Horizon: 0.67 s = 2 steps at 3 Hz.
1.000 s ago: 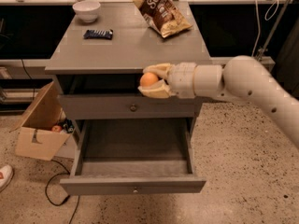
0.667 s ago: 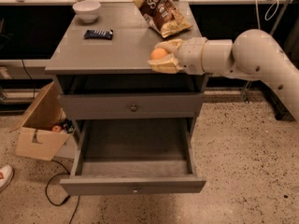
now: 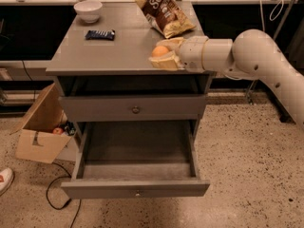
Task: Pick orange from middle drawer and place on counter
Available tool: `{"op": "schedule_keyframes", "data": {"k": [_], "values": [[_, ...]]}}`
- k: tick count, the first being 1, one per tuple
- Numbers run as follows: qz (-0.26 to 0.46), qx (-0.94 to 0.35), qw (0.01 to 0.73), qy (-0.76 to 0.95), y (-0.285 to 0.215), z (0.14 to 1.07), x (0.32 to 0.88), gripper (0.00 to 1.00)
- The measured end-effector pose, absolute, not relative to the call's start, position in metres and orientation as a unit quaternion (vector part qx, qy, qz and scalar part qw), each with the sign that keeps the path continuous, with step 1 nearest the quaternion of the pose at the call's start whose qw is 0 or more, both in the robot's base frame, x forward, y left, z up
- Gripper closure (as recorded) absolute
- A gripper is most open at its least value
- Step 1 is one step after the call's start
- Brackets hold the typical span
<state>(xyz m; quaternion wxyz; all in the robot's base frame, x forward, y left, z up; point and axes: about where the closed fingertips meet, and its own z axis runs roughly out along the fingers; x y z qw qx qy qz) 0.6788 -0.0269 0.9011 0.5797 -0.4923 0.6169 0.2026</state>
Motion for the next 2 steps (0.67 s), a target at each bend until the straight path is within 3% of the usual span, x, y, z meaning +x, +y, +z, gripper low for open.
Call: {"op": "schedule_keyframes", "data": {"k": [2], "values": [[0.213, -0.468, 0.558, 0.651, -0.023, 0.888, 0.762, 1.0]]}}
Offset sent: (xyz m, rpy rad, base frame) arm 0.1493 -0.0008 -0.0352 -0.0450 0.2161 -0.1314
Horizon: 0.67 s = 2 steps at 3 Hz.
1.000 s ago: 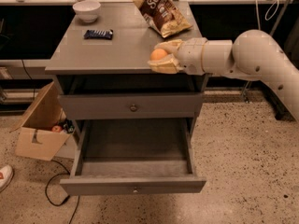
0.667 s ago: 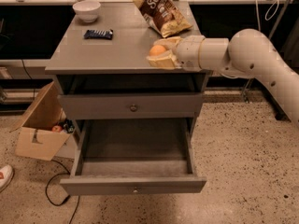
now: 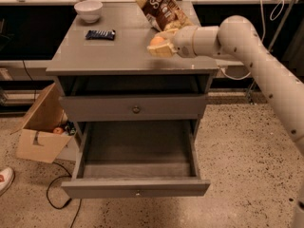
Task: Pick orange from middle drawer and place on counter
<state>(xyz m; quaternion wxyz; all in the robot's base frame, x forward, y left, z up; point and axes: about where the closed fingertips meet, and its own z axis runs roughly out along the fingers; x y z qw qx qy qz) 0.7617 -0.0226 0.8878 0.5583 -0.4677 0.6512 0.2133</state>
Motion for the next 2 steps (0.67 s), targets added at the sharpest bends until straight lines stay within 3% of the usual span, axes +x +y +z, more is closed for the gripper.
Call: {"op": "schedule_keyframes", "data": {"k": [2], "values": [[0.209, -0.44, 0.502, 0.714, -0.025, 0.862, 0.824, 1.0]]}}
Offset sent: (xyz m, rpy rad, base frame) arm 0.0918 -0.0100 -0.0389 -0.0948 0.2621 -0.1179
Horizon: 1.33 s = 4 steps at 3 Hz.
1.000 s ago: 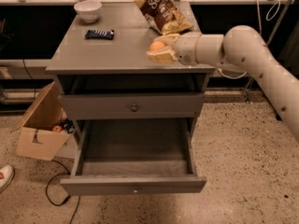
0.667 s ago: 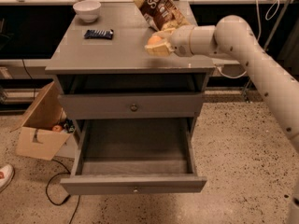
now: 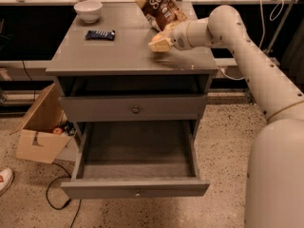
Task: Pick orange from middle drawer and place on counter
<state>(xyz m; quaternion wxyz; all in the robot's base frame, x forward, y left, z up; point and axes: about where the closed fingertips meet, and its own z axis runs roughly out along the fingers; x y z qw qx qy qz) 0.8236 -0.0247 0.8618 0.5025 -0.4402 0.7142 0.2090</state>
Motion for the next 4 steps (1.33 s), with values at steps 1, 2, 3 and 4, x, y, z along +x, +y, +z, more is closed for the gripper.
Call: {"op": "schedule_keyframes", "data": {"k": [1, 2, 3, 4], "values": [[0.215, -0.435, 0.468, 0.739, -0.024, 0.849, 0.834, 1.0], [0.224, -0.432, 0.442, 0.754, -0.022, 0.841, 0.838, 0.81], [0.228, -0.433, 0.425, 0.761, -0.021, 0.839, 0.839, 0.58], [0.23, -0.433, 0.418, 0.765, -0.022, 0.838, 0.84, 0.35]]}}
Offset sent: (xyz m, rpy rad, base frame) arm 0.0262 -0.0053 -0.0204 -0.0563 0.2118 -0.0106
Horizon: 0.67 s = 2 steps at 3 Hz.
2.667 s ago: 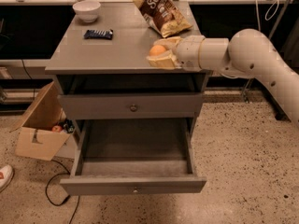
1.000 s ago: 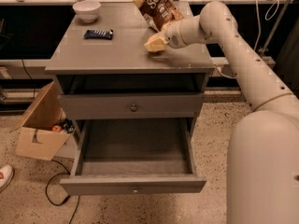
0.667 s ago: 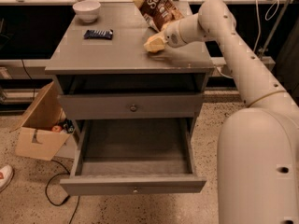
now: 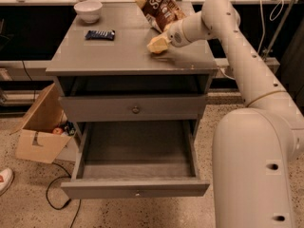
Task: Pick orange from middle drawer and place on counter
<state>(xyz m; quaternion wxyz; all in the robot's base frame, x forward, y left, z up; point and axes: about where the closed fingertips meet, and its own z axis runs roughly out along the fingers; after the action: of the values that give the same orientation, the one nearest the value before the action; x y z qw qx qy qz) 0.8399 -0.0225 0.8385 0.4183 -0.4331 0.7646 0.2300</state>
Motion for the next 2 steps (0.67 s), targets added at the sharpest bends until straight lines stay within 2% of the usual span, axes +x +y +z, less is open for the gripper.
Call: {"op": "schedule_keyframes", "data": {"k": [1, 2], "values": [[0.226, -0.432, 0.422, 0.764, -0.0257, 0.8425, 0.8399, 0.04], [0.214, -0.431, 0.432, 0.763, -0.0334, 0.8524, 0.8391, 0.0]]}}
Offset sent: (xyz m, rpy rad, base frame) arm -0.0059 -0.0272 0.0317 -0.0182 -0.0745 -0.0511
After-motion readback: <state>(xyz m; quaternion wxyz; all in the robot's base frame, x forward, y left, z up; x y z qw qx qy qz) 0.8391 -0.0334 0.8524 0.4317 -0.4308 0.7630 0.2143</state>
